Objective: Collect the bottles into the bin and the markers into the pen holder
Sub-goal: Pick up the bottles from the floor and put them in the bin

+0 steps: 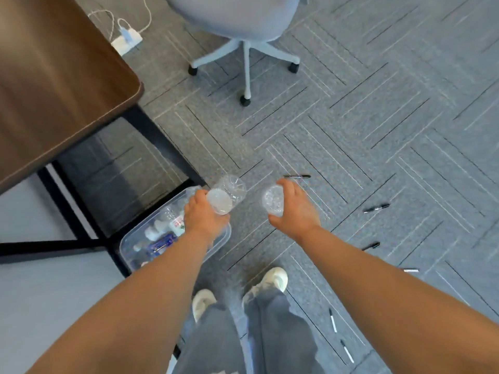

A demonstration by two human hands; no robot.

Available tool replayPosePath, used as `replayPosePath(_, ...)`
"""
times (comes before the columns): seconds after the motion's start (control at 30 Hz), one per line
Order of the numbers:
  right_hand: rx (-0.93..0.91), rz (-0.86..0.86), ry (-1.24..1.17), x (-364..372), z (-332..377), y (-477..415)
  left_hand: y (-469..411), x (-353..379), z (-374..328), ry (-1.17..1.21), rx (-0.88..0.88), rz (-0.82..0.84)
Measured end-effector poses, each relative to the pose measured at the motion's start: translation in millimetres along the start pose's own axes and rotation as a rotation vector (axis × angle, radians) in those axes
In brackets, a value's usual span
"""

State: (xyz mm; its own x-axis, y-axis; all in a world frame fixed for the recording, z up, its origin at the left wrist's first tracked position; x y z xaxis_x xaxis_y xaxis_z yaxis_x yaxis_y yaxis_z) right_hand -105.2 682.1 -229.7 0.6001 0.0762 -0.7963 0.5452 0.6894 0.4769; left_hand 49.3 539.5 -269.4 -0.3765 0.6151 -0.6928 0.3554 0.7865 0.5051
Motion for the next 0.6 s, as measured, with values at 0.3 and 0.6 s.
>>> replayPosePath(0.3, -0.008, 0.057, -0.025, 75.2, 107.3, 15.9, 22.9, -92.9, 157.8, 0.090, -0.222, -0.138)
replayPosePath(0.6, 0.165, 0.169, -0.258, 186.1, 184.1, 34.7, 64.8, -133.0, 292.9, 0.207, -0.409, -0.280)
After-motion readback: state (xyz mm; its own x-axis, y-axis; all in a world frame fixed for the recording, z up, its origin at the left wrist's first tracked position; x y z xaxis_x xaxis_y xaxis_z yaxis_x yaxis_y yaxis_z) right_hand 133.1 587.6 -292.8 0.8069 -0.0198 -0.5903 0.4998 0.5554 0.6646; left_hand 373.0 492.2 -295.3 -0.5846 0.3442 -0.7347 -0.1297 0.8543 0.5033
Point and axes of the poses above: each hand's wrist, its own y-axis away from the middle knuckle, its own x-axis out of the palm, z = x × y, the point moved 5 cm from there along -y, towards the middle knuckle, and after that the axes turned 7 degrees about y, right-handed, at the moved point
